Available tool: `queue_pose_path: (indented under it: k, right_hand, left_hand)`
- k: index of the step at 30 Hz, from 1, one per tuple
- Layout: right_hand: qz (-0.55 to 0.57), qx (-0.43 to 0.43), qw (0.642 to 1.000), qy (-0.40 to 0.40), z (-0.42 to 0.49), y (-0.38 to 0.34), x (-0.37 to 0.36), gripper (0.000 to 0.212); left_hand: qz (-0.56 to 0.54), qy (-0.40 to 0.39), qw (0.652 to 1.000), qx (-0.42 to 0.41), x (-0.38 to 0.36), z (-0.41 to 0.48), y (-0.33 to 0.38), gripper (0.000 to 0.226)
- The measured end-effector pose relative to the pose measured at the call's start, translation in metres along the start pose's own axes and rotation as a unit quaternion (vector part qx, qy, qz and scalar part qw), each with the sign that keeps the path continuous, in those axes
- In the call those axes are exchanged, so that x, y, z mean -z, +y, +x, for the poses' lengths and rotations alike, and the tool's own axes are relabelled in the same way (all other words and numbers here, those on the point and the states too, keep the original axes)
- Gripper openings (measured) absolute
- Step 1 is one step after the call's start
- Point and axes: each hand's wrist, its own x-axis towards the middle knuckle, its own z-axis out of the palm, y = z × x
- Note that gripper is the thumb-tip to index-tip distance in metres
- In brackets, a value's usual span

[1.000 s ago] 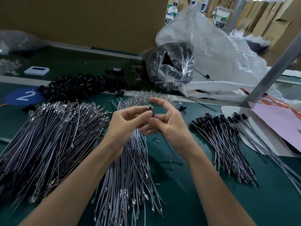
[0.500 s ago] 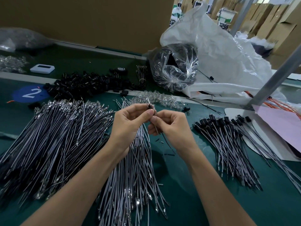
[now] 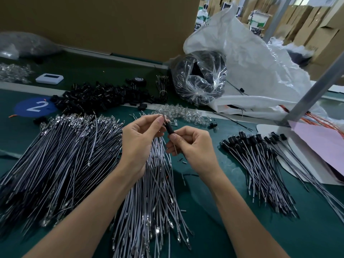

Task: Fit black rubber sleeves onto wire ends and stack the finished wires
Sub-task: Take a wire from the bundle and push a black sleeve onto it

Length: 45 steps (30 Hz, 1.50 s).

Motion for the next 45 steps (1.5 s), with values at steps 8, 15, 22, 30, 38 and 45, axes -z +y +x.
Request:
queue_pose_path:
  k: [8, 15, 22, 30, 38, 45]
  right_hand:
    - [-0.013, 0.004, 1.0, 0.006, -0.0002, 0.0017, -0.0004, 0.014]
    - [-0.029, 0.008, 0.999, -0.01, -0.0007, 0.0012, 0.002, 0.012]
    - [-0.051, 0.024, 0.998, -0.02, -0.0011, 0.0017, 0.0017, 0.018]
    - [-0.108, 0.036, 0.993, 0.002, 0.0001, 0.0046, 0.0034, 0.013]
    - [-0.117, 0.036, 0.992, 0.0, 0.0002, 0.0044, 0.003, 0.013]
    - [-0.08, 0.046, 0.996, -0.001, -0.0003, 0.0047, 0.0015, 0.008]
  left_hand:
    - [-0.021, -0.008, 1.0, 0.014, 0.0049, -0.0001, 0.0018, 0.008]
    - [-0.044, -0.011, 0.998, 0.043, 0.0061, 0.0024, 0.0022, 0.01]
    - [-0.042, -0.022, 0.998, 0.041, 0.0059, 0.0016, 0.0028, 0.011]
    - [-0.039, -0.024, 0.998, 0.039, 0.0038, 0.0003, 0.0031, 0.021]
    - [-0.03, -0.022, 0.999, 0.025, 0.0047, 0.0007, 0.0015, 0.013]
    - [0.006, -0.029, 1.0, -0.009, 0.0048, 0.0008, -0.0031, 0.007]
